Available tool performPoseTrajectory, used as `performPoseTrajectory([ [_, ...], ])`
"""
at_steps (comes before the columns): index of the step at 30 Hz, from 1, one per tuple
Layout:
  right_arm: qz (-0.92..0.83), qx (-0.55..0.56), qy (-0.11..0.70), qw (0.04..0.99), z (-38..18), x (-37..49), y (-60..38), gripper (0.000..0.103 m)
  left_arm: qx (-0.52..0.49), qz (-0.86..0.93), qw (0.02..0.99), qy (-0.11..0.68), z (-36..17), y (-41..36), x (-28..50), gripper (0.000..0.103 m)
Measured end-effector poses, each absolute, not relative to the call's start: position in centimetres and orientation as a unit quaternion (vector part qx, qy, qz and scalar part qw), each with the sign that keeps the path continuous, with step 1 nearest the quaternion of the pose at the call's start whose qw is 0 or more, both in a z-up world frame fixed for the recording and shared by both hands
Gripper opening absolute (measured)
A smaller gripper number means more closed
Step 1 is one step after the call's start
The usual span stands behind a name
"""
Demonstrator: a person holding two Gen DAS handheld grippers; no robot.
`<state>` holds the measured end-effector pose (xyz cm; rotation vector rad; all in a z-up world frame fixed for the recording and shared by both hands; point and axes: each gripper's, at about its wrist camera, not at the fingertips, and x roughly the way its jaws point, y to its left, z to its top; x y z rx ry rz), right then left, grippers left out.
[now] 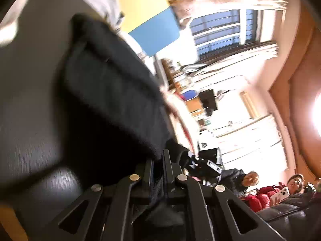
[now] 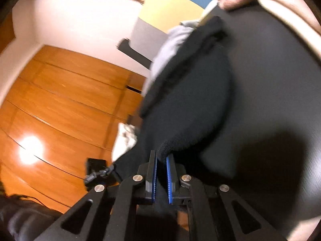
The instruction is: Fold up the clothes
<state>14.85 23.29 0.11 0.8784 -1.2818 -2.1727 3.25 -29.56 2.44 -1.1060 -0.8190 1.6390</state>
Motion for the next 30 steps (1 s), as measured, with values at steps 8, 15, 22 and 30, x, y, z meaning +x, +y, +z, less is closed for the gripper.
performPoseTrajectory([
  [8,-0.805,0.248,-0.48,0.248,4.6,5.4,25.3,0.009,-0.382,0.67,0.494,-0.401,5.1,-27.6,-8.0,0.006],
  [15,-0.809,0.284,-0.496,0.141,2.5,-5.2,31.6,0.009,-0.452,0.686,0.378,-0.426,-1.3,-24.4,-20.4,0.003],
  [22,-0.793,0.314,-0.512,0.102,-2.1,-6.3,32.4,0.004,-0.515,0.705,0.335,-0.356,-4.3,-25.2,-20.1,0.004],
  [30,-0.78,0.32,-0.521,0.129,-1.5,-1.4,29.8,0.012,-0.515,0.708,0.321,-0.36,-3.7,-27.3,-14.8,0.004],
])
